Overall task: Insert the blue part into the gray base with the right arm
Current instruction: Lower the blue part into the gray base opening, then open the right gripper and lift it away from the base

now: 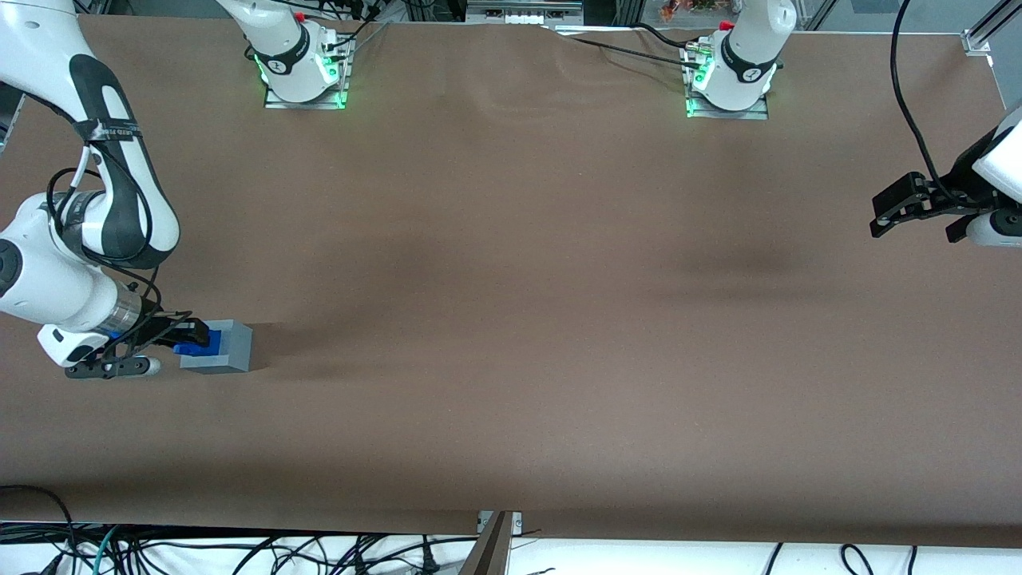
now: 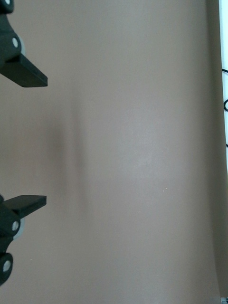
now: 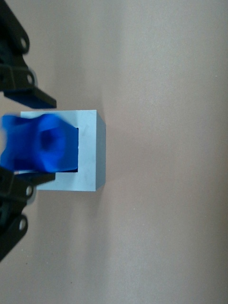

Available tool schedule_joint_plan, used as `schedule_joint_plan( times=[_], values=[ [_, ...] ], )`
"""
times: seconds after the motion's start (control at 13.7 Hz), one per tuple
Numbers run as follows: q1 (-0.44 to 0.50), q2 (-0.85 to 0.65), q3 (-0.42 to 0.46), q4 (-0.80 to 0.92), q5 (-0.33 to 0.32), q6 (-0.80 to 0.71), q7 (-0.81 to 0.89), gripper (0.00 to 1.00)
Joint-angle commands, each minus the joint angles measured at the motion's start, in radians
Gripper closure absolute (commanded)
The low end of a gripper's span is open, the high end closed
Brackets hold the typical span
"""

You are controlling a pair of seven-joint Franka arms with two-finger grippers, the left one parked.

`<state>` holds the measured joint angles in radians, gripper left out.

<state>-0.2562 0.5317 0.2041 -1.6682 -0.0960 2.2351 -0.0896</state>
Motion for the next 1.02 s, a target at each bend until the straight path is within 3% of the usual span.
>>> schedule_joint_plan(
  times=[0.0, 0.29, 0.73, 0.95],
  values=[
    [-0.005, -0.016, 0.008, -0.007, 0.002, 0.014, 0.007, 0.01],
    [-0.005, -0.079, 0.043, 0.014, -0.013, -0.070, 0.008, 0.01],
    [-0.006, -0.339, 0.101, 0.027, 0.005, -0.435, 0.082, 0.01],
    [-0.006, -0.438, 0.098, 0.057, 0.088, -0.613, 0.070, 0.01]
  ],
)
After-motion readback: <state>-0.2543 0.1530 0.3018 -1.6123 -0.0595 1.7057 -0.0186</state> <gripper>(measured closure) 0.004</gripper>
